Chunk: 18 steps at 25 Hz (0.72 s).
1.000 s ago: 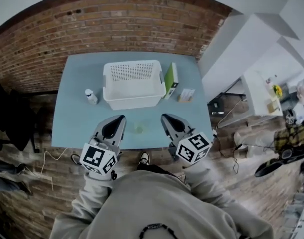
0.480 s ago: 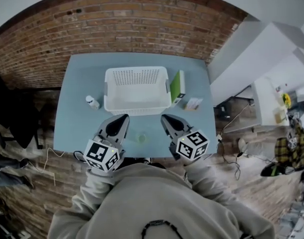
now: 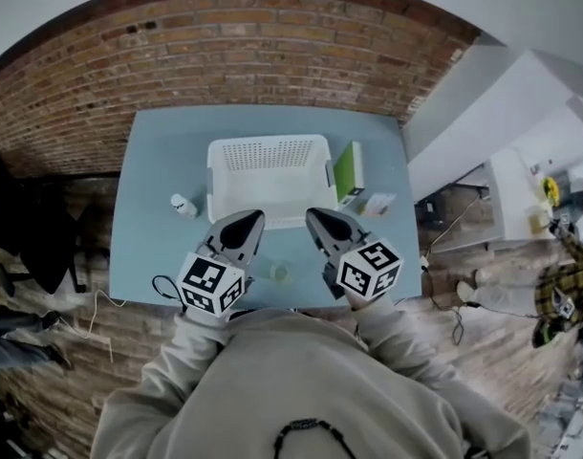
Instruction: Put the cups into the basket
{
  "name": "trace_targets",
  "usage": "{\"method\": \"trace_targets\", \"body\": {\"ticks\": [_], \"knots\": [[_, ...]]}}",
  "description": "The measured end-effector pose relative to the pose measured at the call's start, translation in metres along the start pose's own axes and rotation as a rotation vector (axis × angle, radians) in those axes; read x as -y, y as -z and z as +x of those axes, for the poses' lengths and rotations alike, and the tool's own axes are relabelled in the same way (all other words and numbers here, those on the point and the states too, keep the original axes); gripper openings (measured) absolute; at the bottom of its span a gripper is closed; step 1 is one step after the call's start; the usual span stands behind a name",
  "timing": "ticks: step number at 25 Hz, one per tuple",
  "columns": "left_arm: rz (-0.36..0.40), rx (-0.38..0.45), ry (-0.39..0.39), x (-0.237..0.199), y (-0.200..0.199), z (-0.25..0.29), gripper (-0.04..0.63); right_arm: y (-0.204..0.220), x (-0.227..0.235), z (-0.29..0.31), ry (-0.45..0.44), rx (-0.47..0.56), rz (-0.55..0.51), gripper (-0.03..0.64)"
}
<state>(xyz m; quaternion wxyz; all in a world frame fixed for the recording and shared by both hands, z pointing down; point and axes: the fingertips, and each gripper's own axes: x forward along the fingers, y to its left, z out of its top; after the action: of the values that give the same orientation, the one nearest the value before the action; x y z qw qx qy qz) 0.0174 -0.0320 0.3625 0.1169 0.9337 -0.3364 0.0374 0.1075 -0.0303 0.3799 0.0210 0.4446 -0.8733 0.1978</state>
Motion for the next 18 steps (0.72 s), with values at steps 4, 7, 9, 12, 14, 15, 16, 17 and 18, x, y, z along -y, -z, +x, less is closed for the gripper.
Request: {"method": "trace_targets", "body": {"ticks": [4, 7, 9, 12, 14, 15, 16, 17, 18], "knots": [[0.001, -0.002, 0.001, -0.004, 0.001, 0.004, -0.003, 0.001, 0.002, 0.005, 0.012, -0.008, -0.007, 0.011], [-0.007, 0.015, 0.004, -0.004, -0.003, 0.006, -0.003, 0.0, 0.006, 0.004, 0.021, -0.011, 0.0, 0.011], [0.001, 0.013, 0.014, -0.003, -0.004, 0.008, -0.003, 0.001, 0.009, 0.004, 0.021, -0.017, 0.01, 0.011], [-0.008, -0.007, 0.015, -0.005, 0.005, 0.011, -0.002, 0.007, 0.01, 0.005, 0.02, -0.033, 0.017, 0.011], [-0.029, -0.009, 0.012, -0.006, 0.01, 0.012, -0.003, 0.011, 0.012, 0.005, 0.02, -0.051, 0.013, 0.011], [-0.038, -0.009, 0.011, -0.006, 0.011, 0.012, -0.002, 0.014, 0.013, 0.005, 0.021, -0.061, 0.013, 0.011], [-0.044, -0.011, 0.009, -0.006, 0.013, 0.012, -0.003, 0.016, 0.014, 0.006, 0.022, -0.069, 0.017, 0.011], [-0.048, -0.017, 0.007, -0.006, 0.017, 0.012, -0.002, 0.019, 0.015, 0.006, 0.023, -0.077, 0.021, 0.011], [-0.051, -0.027, 0.004, -0.006, 0.021, 0.012, -0.002, 0.023, 0.016, 0.007, 0.025, -0.084, 0.026, 0.011]]}}
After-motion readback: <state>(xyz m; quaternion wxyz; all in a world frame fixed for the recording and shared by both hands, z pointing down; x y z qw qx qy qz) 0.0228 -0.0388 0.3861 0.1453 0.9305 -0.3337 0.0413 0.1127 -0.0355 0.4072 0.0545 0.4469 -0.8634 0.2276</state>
